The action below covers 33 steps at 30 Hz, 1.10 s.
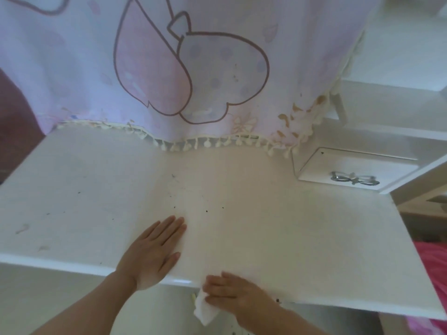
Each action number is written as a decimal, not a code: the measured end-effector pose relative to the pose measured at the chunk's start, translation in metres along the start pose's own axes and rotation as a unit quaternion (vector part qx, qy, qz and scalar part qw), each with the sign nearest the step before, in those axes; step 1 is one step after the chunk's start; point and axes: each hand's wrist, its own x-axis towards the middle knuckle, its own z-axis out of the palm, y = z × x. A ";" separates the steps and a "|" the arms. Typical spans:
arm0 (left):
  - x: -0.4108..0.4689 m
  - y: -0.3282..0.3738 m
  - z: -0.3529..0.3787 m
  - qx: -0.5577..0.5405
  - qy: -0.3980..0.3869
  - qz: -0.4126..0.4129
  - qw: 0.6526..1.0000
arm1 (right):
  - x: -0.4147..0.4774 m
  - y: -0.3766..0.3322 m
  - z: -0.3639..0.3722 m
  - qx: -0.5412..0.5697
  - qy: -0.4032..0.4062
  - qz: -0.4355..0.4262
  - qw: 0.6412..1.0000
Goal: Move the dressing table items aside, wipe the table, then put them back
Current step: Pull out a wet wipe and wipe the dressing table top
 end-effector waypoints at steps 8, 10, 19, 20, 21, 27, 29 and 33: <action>-0.001 0.003 0.000 -0.004 0.008 0.000 1.000 | -0.024 0.102 -0.092 0.149 0.202 0.062 0.966; -0.002 0.003 0.000 -0.006 0.008 0.003 1.000 | 0.027 0.133 -0.112 0.131 0.202 0.123 0.963; 0.001 0.002 -0.002 -0.006 -0.011 -0.001 1.000 | 0.086 0.121 -0.070 0.033 0.113 0.073 0.990; 0.001 0.002 -0.003 -0.003 -0.015 -0.002 1.000 | 0.080 0.107 -0.052 0.019 0.099 0.012 0.995; 0.001 0.002 -0.003 -0.002 -0.021 -0.005 1.000 | 0.069 0.092 -0.038 0.011 0.077 -0.028 0.997; 0.000 0.005 -0.006 -0.035 -0.053 -0.026 0.998 | -0.018 0.011 0.003 -0.054 0.129 -0.086 0.986; 0.000 0.003 -0.006 -0.042 -0.059 -0.022 0.997 | 0.025 -0.042 0.008 -0.031 0.103 -0.003 0.994; -0.004 0.007 -0.011 -0.037 0.000 -0.006 0.999 | 0.010 -0.071 0.009 0.039 0.250 0.075 0.964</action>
